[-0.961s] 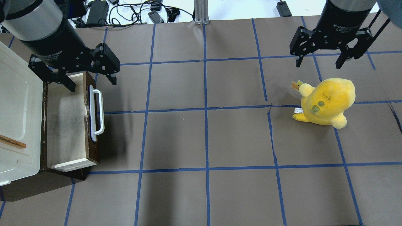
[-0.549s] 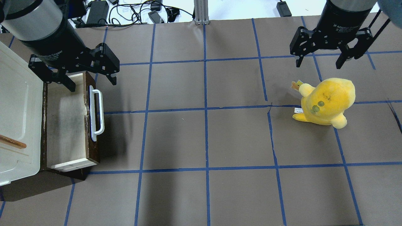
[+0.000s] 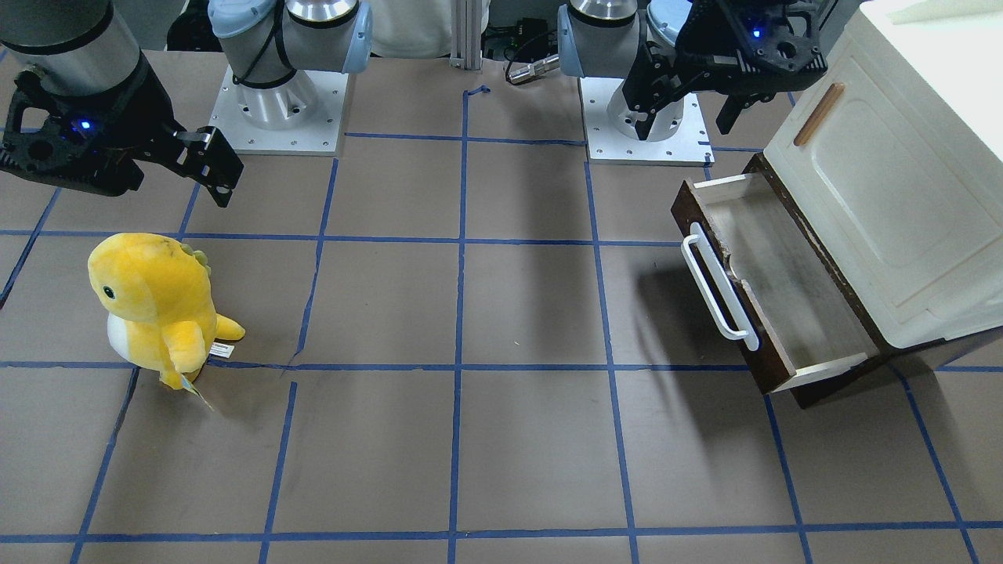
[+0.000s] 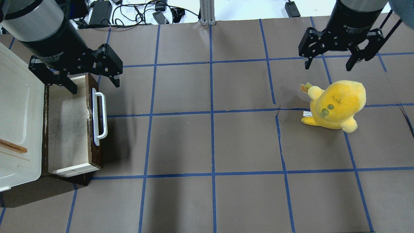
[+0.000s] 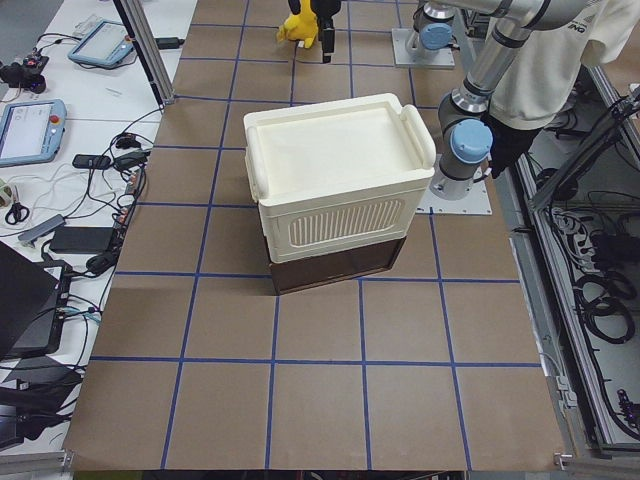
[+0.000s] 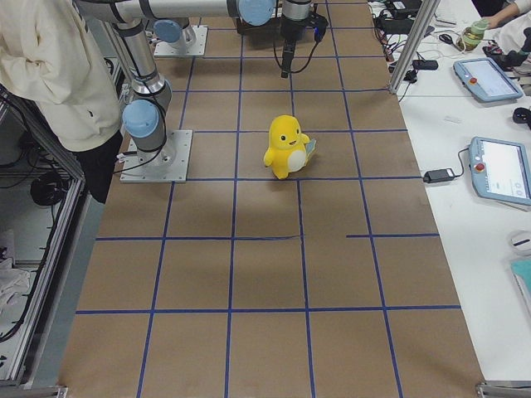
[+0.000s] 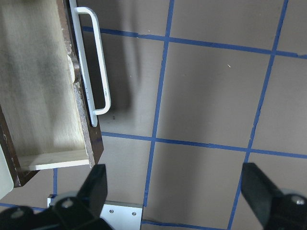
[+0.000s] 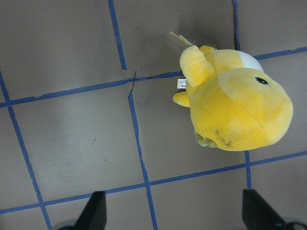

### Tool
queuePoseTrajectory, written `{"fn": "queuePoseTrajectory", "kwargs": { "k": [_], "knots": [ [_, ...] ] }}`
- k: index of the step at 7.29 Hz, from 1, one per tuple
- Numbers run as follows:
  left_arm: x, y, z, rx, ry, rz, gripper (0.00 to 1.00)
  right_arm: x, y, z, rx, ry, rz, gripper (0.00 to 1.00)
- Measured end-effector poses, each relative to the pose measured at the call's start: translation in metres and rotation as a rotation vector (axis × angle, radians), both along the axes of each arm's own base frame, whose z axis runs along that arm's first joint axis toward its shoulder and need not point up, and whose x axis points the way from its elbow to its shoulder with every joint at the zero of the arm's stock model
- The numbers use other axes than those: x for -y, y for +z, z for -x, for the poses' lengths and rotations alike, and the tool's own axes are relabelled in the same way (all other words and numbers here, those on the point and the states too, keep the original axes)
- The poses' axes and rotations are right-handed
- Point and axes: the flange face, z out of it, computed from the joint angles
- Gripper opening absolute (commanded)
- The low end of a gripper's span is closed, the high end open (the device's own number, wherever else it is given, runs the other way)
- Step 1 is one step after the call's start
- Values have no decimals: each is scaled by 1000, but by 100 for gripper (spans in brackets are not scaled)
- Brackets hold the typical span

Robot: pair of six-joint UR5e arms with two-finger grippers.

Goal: Pull drawer sideways

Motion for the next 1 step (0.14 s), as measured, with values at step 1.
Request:
{"fn": "queuePoseTrajectory", "kwargs": {
  "k": [1],
  "knots": [
    [0,0,0,1,0,0,100,0,0,0,0,0,0,100]
  ]
}}
